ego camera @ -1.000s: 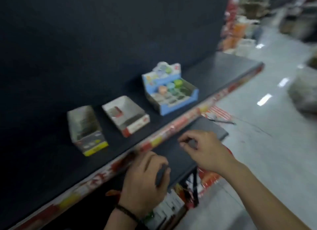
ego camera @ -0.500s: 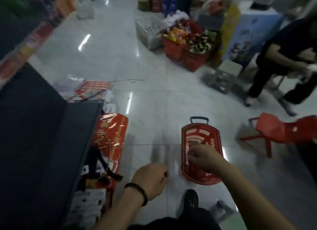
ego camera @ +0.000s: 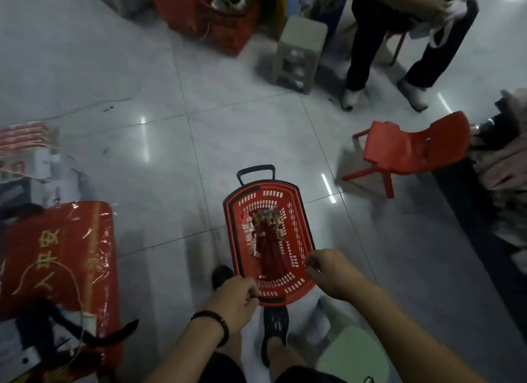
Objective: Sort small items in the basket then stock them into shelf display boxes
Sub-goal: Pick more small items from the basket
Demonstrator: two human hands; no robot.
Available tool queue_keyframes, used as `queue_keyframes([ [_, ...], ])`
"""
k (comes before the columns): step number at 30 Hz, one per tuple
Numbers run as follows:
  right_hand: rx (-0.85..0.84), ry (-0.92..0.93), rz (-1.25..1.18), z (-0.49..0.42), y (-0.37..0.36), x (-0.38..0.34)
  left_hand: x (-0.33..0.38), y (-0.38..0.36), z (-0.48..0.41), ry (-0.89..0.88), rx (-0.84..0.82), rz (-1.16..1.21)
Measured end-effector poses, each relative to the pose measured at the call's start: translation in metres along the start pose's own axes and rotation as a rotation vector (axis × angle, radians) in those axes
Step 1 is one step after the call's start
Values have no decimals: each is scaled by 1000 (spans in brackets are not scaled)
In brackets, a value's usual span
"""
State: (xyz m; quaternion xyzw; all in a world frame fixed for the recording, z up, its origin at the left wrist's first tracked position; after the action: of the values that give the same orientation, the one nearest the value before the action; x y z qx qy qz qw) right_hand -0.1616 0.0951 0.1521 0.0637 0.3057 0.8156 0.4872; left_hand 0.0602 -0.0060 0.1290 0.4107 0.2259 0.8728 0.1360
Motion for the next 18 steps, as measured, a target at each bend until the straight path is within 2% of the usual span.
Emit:
queue_keyframes([
  [4,-45,-50,1,-90,-11,11,-52,-20,-92,22,-61,6],
  [6,0,-53,36,-141,-14,14,-77,-31,-146,17,-91,-13],
  [11,267,21,176,-284,-35,26,-155,-85,-286,41,-137,-48],
  [16,571,299,283,-401,-72,43,-238,-166,-407,118,-152,-205],
  [18,681,380,285,-419,-80,44,-266,-185,-444,163,-153,-303],
])
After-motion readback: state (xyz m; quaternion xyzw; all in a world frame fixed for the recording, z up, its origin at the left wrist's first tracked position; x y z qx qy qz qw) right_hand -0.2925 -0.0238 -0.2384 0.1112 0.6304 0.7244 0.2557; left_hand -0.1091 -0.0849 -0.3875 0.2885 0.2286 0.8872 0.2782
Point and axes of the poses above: each hand's wrist, its own z-axis away from the middle knuckle, its own y-axis out of the back of the hand, x = y × z, the point moved 6 cm from there along -z, towards the middle knuckle, and after that the axes turned 12 degrees about -y, right-handed, at the moved point
